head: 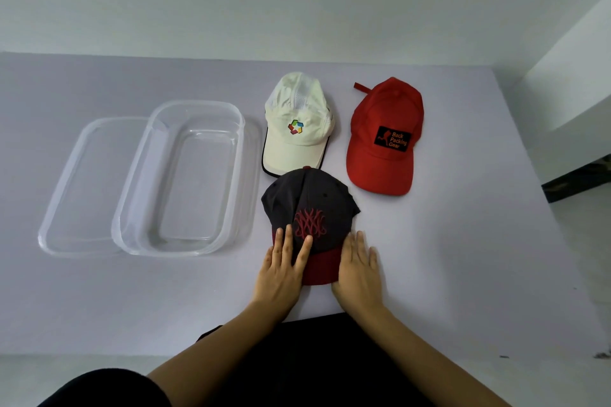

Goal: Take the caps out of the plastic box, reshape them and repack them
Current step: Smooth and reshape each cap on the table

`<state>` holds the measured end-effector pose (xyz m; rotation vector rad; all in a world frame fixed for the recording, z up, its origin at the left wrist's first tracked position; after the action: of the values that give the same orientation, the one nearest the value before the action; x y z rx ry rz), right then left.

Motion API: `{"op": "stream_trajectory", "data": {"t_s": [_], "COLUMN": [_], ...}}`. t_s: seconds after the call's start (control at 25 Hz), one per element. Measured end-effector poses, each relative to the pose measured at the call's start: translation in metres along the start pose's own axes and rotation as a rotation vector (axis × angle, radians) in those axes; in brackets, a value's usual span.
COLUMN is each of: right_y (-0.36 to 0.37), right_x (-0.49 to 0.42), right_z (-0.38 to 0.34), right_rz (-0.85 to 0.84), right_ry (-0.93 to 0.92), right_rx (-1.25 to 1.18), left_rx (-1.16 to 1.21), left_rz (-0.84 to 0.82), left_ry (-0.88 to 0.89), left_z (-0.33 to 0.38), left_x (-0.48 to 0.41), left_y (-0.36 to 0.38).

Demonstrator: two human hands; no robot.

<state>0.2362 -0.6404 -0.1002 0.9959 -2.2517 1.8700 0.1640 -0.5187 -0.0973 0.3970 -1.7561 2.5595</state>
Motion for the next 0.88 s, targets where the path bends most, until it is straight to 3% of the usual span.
{"op": "stream_trajectory", "data": {"t_s": [0.12,0.32,0.44,0.56,0.88], "right_y": [0.001,-0.005,-0.01,-0.005,-0.006], "right_x": [-0.001,0.001,0.003,0.002,-0.006], "right_z": [0.0,-0.007,-0.013,-0.021,-0.008], "right_rz": [0.036,0.061,0.066,0.044,0.034], "right_ry": [0.006,0.0,-0.082,-0.098,-0.014], "right_rx": [-0.026,0.054,-0.056,-0.187,-0.152], "left_rx": [0.023,0.127,0.062,0.074,0.126], "left_rz": [-0.008,0.019,0.029,-0.101,-0.144], "left_ry": [-0.029,-0.283,-0.305,-0.367,-0.424], "left_z": [-0.003,-0.017,-0.021,-0.022,-0.023], "left_x": [0.003,0.005,0.005,0.003,-0.005], "left_y": [-0.003,0.0,0.007,0.006,-0.001]}}
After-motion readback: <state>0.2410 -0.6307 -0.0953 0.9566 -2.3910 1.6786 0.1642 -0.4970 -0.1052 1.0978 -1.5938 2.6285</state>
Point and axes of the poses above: each hand's wrist, its own x-axis away from the middle knuckle, its own y-axis out of the palm, z = x × y, the point moved 5 cm from there along -x, towards the middle knuckle, and after that the axes turned 4 degrees about -z, right-handed, at the moved point
